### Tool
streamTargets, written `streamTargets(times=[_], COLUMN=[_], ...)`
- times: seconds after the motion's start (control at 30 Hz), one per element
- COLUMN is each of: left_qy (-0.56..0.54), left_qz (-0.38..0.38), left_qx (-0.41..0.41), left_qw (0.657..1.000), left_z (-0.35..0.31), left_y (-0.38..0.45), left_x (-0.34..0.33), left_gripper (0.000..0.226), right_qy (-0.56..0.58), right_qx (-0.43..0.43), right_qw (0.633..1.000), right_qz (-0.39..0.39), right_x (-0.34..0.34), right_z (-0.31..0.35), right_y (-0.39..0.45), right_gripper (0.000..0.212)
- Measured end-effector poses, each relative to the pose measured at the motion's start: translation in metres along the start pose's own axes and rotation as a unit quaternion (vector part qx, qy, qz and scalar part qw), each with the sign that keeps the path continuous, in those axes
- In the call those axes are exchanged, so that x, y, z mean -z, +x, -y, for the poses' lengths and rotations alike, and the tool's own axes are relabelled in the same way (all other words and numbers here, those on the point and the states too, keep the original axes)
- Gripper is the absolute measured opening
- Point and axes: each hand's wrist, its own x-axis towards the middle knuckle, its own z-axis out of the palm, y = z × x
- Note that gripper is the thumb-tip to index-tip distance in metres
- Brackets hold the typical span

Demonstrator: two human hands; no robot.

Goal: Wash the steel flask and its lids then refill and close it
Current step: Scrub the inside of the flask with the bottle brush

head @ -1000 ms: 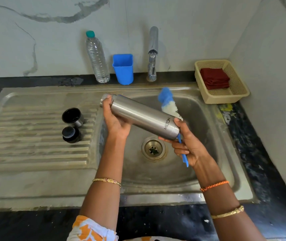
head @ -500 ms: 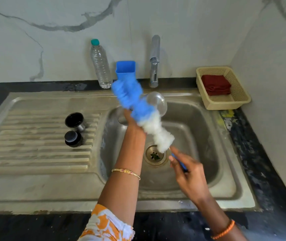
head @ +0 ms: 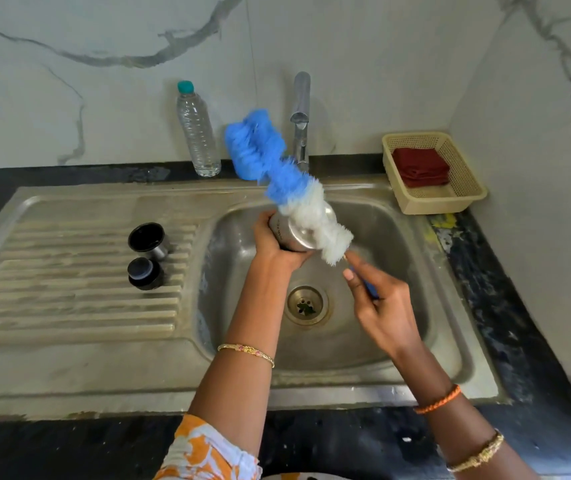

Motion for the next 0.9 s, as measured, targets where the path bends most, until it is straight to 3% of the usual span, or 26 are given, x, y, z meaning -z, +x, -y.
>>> streamTargets(times=[0.1, 0.27, 0.37, 0.43, 0.5, 0.63, 0.8, 0.9], left_qy=[-0.012, 0.008, 0.083, 0.116, 0.095, -0.019, -0.031, -0.055], left_qz=[-0.038, -0.066, -0.097, -0.132, -0.110, -0.064, 0.002, 0.002], left_qx=[0.006, -0.016, -0.079, -0.129, -0.141, -0.046, -0.010, -0.007], left_qw=[0.999, 0.998, 0.989, 0.976, 0.979, 0.997, 0.999, 0.998], left_z=[-0.002, -0.007, -0.004, 0.007, 0.018, 0.005, -0.008, -0.014], left_y=[-0.003, -0.001, -0.010, -0.014, -0.025, -0.011, 0.004, 0.005], left_x=[0.002, 0.009, 0.008, 0.011, 0.012, 0.011, 0.025, 0.029], left_gripper=[0.031, 0.036, 0.025, 0.037, 0.038, 0.027, 0.037, 0.042], right_qy=[-0.004, -0.017, -0.050, -0.085, -0.097, -0.035, -0.029, -0.012], right_qx=[-0.059, -0.045, -0.011, 0.006, 0.005, -0.023, -0.032, -0.060], right_qw=[0.998, 0.998, 0.997, 0.994, 0.994, 0.999, 0.998, 0.997], right_qz=[0.000, 0.030, 0.060, 0.070, 0.053, 0.034, 0.041, 0.047], right_x=[0.002, 0.007, 0.006, -0.001, -0.005, -0.004, 0.019, 0.025], right_z=[0.012, 0.013, 0.016, 0.025, 0.031, 0.033, 0.008, 0.001], right_y=[0.013, 0.004, -0.015, -0.024, -0.025, -0.023, -0.042, -0.049], right_gripper=[0.034, 0.034, 0.036, 0.038, 0.037, 0.034, 0.033, 0.030])
